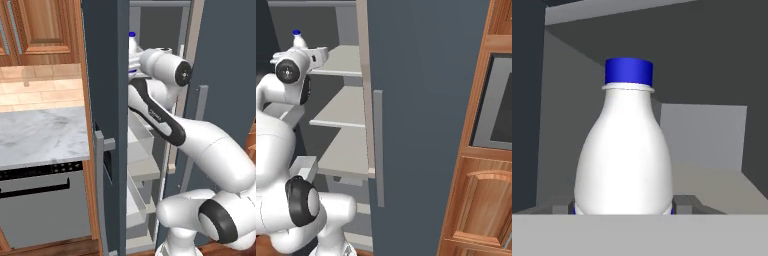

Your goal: Take the bottled waters from the counter and place them in the freezer to freeze. Close the freezer door after placing the bottles.

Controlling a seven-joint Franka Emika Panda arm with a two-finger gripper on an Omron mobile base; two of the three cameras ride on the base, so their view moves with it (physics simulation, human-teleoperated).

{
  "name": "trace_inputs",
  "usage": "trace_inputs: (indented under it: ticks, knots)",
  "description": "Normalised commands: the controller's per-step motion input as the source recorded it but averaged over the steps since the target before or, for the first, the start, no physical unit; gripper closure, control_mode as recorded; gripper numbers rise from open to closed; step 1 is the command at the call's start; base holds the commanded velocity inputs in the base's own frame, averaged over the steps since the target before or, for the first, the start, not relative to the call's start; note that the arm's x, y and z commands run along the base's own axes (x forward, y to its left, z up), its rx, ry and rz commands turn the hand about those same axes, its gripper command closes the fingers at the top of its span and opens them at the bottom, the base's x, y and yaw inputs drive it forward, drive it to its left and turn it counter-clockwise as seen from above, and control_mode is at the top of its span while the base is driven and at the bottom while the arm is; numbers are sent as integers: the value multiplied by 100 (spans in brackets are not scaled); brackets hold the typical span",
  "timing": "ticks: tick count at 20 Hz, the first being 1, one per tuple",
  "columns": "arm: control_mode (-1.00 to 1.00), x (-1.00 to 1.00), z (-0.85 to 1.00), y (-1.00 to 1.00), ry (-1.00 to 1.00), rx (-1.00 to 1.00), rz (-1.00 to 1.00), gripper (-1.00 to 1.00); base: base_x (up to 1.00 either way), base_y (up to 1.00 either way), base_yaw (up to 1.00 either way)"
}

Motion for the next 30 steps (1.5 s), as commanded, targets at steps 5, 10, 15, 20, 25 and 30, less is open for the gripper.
trace_inputs:
  ticks: [5,10,15,20,25,30]
  knots:
    - [-100,38,0,0,2,0,0,100,0,0,0]
    - [-100,43,-1,0,3,0,0,100,0,0,0]
    - [-100,41,-16,0,5,0,0,100,0,0,0]
    - [-100,39,-18,0,1,0,0,100,0,0,0]
    - [-100,39,-26,0,0,0,0,100,0,0,0]
    - [-100,42,-18,0,0,-1,0,100,0,0,0]
